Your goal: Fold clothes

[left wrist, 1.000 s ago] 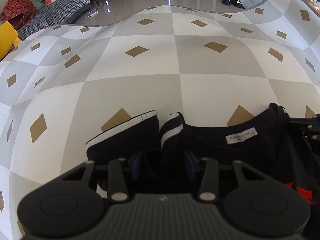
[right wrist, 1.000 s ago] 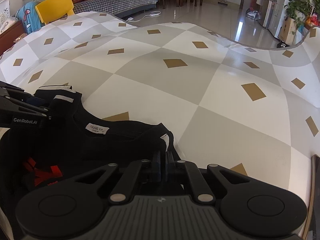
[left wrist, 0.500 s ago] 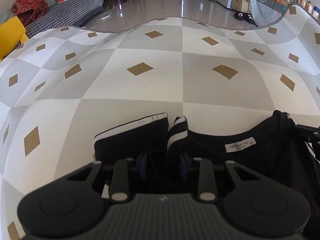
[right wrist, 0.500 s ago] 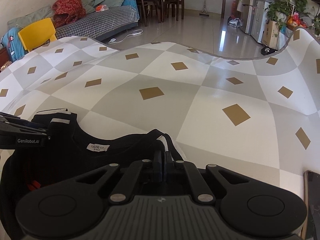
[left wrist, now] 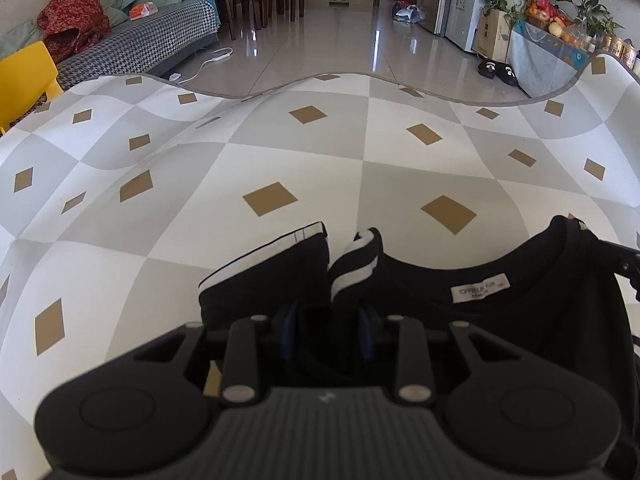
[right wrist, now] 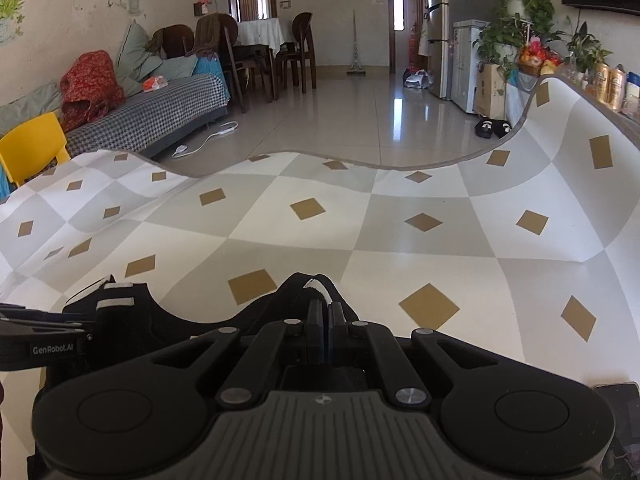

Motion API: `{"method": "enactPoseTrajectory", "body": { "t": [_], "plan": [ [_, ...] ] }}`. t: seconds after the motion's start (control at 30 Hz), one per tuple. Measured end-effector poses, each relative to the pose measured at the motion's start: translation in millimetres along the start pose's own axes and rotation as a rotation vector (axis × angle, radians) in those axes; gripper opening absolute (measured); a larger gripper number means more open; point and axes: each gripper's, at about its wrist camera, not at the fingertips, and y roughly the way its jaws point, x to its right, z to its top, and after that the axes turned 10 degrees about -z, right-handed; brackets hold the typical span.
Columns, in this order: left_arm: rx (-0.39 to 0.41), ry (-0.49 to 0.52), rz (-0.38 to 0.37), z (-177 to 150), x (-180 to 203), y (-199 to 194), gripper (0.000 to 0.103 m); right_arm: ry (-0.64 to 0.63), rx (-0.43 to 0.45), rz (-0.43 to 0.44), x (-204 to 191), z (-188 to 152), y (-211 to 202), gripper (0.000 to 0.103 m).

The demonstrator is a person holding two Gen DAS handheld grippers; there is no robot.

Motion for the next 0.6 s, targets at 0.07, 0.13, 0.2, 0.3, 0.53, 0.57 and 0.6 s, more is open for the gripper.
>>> {"method": "enactPoseTrajectory", "body": {
  "t": [0.07,0.13,0.2,0.3,0.53,0.57,0.6],
  "plan": [
    [0.012,0.001,0.016,4,2,2,0.029,0.011,0.002,-0.040,2,3,3,0.004],
    [0.005,-0.030,0.012,6,0,4,0.037,0.037,-0.018,-0.055,6,5,6,0.008],
    [0.001,-0.046,0.001,5,-1,4,0.048,0.057,-0.040,-0.053,12,5,8,0.012],
    [-0.004,-0.033,-0.006,3,2,3,0.056,0.066,-0.081,-0.059,17,5,9,0.017],
    [-0.023,-0.029,-0.039,0,4,-10,0.072,0.099,-0.175,-0.007,32,-2,0,0.025],
    [-0.022,-0.028,-0.037,0,3,-14,0.075,0.097,-0.185,-0.002,33,-3,-2,0.027],
    [-0.019,-0.029,-0.033,0,0,-17,0.075,0.095,-0.194,0.001,35,-5,-4,0.027]
  ]
}}
